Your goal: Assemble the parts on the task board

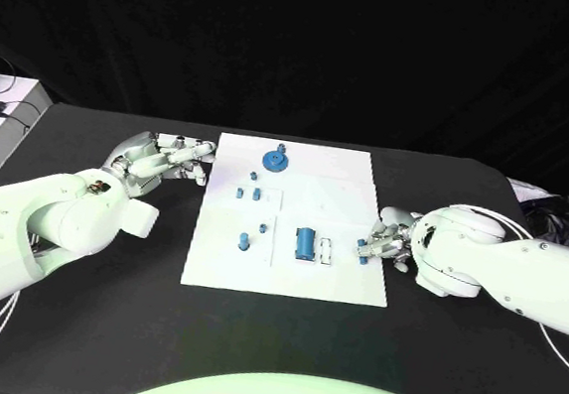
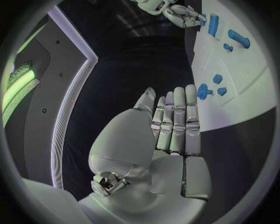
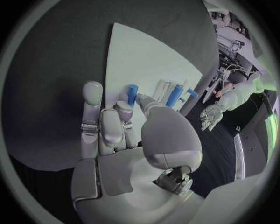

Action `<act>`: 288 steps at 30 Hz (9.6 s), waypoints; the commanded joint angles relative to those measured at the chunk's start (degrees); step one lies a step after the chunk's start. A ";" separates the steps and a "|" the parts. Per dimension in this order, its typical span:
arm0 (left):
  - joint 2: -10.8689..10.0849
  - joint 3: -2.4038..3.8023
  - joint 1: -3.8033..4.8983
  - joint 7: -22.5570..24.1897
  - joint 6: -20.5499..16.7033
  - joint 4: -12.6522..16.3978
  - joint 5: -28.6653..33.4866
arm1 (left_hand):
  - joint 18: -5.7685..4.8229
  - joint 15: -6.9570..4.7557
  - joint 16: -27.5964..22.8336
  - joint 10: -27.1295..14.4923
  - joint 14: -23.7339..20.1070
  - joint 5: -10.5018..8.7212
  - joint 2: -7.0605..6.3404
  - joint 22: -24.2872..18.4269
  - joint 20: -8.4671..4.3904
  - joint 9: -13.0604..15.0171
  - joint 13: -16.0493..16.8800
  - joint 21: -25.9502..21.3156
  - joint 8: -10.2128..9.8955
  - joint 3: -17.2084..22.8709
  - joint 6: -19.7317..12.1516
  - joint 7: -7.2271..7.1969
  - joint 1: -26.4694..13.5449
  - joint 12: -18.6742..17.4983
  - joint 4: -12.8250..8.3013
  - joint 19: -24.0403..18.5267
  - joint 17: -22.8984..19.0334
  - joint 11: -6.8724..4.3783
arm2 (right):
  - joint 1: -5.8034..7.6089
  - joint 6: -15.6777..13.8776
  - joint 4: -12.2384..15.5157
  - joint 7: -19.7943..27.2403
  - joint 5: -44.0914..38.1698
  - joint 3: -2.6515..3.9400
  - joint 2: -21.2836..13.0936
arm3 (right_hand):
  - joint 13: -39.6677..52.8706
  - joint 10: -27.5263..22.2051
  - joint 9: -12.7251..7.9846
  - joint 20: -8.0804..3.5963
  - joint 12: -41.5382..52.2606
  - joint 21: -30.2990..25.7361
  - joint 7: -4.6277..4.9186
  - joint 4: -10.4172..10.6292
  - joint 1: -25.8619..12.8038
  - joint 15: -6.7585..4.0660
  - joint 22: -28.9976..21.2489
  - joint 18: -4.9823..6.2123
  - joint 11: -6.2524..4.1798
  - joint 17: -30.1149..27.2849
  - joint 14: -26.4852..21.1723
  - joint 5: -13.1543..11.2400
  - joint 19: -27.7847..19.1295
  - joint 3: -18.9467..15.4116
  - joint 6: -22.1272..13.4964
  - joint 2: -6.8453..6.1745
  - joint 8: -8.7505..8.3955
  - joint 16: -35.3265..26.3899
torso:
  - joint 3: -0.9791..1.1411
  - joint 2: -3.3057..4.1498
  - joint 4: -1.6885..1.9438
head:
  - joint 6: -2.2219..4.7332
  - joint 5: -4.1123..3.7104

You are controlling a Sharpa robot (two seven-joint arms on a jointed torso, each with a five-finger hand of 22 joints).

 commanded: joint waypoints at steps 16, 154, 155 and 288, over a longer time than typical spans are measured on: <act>0.11 0.04 0.00 0.15 0.69 0.13 -0.20 | 0.11 0.27 0.16 -0.29 -0.04 -0.02 -0.13 0.14 0.08 0.06 0.07 -0.44 -0.21 0.01 -0.42 -0.06 -0.34 0.16 0.32 0.32 -0.05 0.00 | 2.80 -3.07 6.00 -0.14 7.77 -0.14 -0.95 | -0.12 0.64 -22.20 0.07 0.16 0.06 -0.22 -19.85 0.69 0.21 2.53 0.63 -0.31 -0.50 0.07 0.67 1.87 19.39 0.98 -0.09 0.35 -0.48 | -0.02 0.01 0.00 | -0.12 0.07; -0.38 0.03 0.00 -0.50 0.84 0.34 -0.75 | 0.20 0.34 0.10 -0.56 -0.15 -0.03 -0.13 0.48 0.17 0.06 0.06 -0.96 -0.20 -0.15 -0.43 -0.02 -0.37 0.32 0.48 0.51 -0.18 0.07 | 1.38 -2.24 1.56 0.54 6.30 -0.84 4.50 | -1.09 1.25 -33.19 -0.44 -1.38 -2.55 -2.44 -4.33 1.87 -0.34 1.53 -0.63 -1.06 -0.71 0.20 -4.82 2.49 -13.36 5.44 3.11 0.78 -1.22 | 0.04 0.01 -0.05 | -0.52 0.36; -0.39 0.03 0.00 -0.50 0.84 0.35 -0.75 | 0.20 0.34 0.10 -0.56 -0.15 -0.03 -0.13 0.48 0.17 0.06 0.06 -0.96 -0.20 -0.15 -0.43 -0.02 -0.37 0.32 0.48 0.51 -0.18 0.07 | 1.37 -2.01 1.65 0.51 6.30 -0.84 4.48 | -1.10 1.25 -33.21 -0.47 -1.41 -2.48 -2.50 -4.86 2.31 -0.38 1.56 -0.67 -1.11 -0.70 0.20 -4.16 2.49 -12.89 5.45 3.37 0.79 -1.22 | 0.05 0.01 -0.05 | -0.52 0.36; -0.48 0.03 -0.33 -0.54 0.78 0.12 -0.95 | 0.23 0.44 0.12 -0.87 -0.31 -0.03 -0.22 0.83 0.26 0.05 0.07 -1.51 -0.24 -0.22 -0.90 0.23 -0.35 0.40 0.36 0.57 -0.28 0.21 | -4.56 -22.11 1.18 18.48 -12.03 -0.83 2.40 | -0.19 1.88 -58.25 0.54 1.57 2.99 1.05 -20.96 12.18 0.61 2.95 0.60 0.86 1.57 0.26 -8.23 1.32 2.42 5.45 2.58 -0.02 -0.54 | 0.00 0.00 -0.05 | -0.52 0.71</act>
